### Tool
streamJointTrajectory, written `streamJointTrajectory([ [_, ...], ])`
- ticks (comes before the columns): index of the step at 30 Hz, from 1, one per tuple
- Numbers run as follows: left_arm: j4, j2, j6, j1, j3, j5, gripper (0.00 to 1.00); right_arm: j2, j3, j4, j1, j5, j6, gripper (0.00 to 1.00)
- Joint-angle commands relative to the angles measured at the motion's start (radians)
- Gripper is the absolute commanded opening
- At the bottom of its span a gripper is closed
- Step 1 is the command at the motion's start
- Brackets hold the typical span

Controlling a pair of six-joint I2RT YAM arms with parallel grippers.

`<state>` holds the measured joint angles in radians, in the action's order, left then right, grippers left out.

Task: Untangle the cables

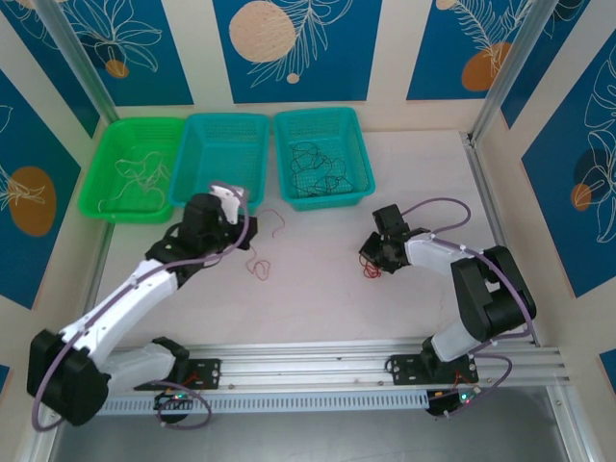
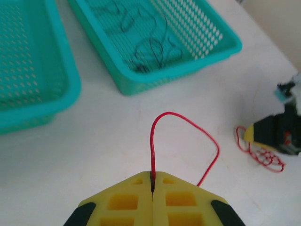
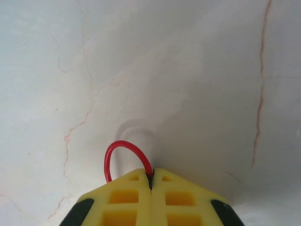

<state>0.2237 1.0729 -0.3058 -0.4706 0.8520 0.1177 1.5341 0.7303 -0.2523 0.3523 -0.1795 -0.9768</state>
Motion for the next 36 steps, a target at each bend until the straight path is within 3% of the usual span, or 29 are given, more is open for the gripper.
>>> streamJointTrajectory([
  [1, 0.070, -0.014, 0.020, 0.048, 0.148, -0.026, 0.00, -0.018, -0.005, -0.006, 0.010, 0.013, -0.007, 0.00],
  [10, 0.026, 0.314, 0.078, 0.277, 0.521, -0.063, 0.00, -0.097, 0.013, -0.029, 0.059, 0.015, 0.000, 0.00],
  [16, 0.060, 0.595, 0.061, 0.349, 0.742, -0.035, 0.00, -0.228, 0.037, -0.069, 0.117, 0.016, 0.061, 0.00],
  [17, 0.074, 0.631, 0.057, 0.356, 0.768, -0.031, 0.04, -0.253, 0.047, -0.071, 0.129, 0.023, 0.077, 0.00],
  [19, 0.089, 0.670, 0.052, 0.363, 0.795, -0.013, 0.32, -0.289, 0.066, -0.081, 0.147, 0.028, 0.097, 0.00],
  [20, 0.089, 0.671, 0.050, 0.363, 0.796, -0.005, 0.41, -0.305, 0.079, -0.089, 0.156, 0.027, 0.105, 0.00],
  [23, 0.026, 0.609, 0.025, 0.362, 0.723, 0.032, 0.50, -0.335, 0.119, -0.106, 0.179, 0.028, 0.130, 0.00],
  [30, -0.008, 0.325, -0.016, 0.317, 0.491, 0.112, 0.50, -0.291, 0.245, -0.023, 0.247, 0.114, 0.211, 0.00],
  [36, 0.044, 0.017, -0.031, 0.167, 0.226, -0.011, 0.51, -0.071, 0.477, 0.092, 0.297, 0.193, 0.277, 0.00],
])
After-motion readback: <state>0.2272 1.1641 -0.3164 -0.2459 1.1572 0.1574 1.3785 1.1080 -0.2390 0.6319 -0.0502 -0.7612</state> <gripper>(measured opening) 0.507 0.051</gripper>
